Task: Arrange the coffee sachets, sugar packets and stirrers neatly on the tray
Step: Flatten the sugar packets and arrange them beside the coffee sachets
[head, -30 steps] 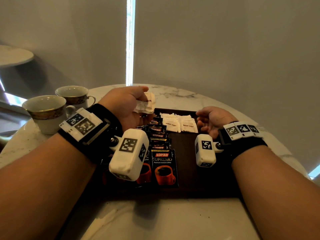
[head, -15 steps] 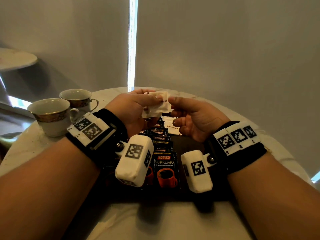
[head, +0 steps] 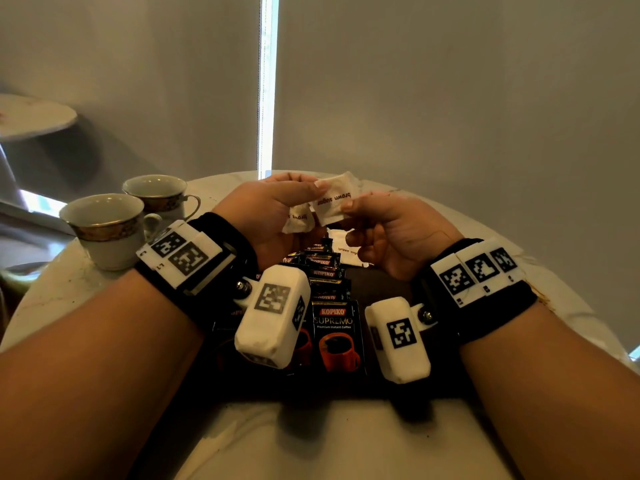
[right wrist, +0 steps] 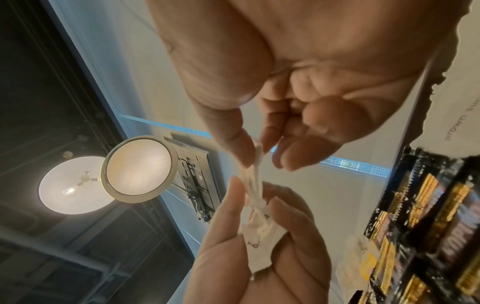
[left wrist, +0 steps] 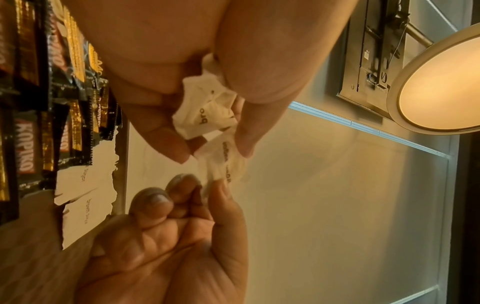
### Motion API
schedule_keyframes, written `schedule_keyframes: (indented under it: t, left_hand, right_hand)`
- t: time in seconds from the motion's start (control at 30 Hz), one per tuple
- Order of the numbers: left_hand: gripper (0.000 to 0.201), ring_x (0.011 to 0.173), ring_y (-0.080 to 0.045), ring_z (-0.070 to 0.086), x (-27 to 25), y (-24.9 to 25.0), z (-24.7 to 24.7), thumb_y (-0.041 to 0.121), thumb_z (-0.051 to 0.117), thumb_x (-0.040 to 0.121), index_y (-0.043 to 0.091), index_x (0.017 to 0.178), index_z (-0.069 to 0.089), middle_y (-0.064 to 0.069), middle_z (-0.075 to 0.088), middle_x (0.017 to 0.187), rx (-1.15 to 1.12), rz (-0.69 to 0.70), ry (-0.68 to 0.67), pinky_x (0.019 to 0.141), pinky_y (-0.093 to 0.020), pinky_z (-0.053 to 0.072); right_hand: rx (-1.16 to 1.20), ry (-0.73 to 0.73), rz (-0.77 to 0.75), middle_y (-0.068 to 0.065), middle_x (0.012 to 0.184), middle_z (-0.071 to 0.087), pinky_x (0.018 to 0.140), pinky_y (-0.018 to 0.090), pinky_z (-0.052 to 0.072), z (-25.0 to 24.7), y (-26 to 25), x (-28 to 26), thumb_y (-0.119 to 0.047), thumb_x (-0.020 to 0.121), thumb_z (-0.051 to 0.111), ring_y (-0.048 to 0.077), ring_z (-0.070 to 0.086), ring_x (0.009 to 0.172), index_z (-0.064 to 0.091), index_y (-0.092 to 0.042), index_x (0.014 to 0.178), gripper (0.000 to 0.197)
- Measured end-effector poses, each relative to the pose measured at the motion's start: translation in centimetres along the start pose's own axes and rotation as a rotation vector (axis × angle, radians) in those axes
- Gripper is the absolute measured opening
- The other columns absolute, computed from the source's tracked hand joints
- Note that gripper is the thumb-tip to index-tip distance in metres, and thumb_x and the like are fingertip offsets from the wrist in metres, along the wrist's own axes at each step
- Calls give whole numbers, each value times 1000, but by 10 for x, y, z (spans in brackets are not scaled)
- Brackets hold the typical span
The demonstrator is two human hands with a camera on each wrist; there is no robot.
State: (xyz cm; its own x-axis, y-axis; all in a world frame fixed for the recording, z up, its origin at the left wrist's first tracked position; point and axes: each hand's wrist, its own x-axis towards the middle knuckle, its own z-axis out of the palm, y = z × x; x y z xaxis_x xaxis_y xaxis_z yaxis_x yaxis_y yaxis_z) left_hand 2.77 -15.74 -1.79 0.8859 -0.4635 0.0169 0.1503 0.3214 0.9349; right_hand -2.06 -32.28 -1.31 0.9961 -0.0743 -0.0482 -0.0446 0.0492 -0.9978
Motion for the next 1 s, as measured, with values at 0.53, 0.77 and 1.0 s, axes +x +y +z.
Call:
schedule_keyframes:
  t: [0.53,0.77,1.0]
  left_hand:
    - [24,63,-13,51,-3,5,-1,8,62,87,10,111,64,-6,57,89,-88,-137,10,50,-22,42]
    - [27,63,-13,61,-5,1,1,10,72,79,7,105,65,-14,69,94,61,-89,-75,49,-21,48]
    - [14,66,-16,66,-3,2,-1,11,63,88,10,102,64,-12,70,96,46,-28,-25,51,-23,48]
  right_hand:
    - [310,22,-102,15,86,71,61,32,59,-2,-3,7,-3,97,48,26,70,76,66,-6,95,18]
    - [230,-35,-164,14,89,72,64,35,59,1,-2,1,-7,91,61,26,70,76,66,-2,105,15]
    - [91,-7,-193,12,87,72,51,27,43,-4,1,3,-19,78,70,27,64,77,63,-8,95,22]
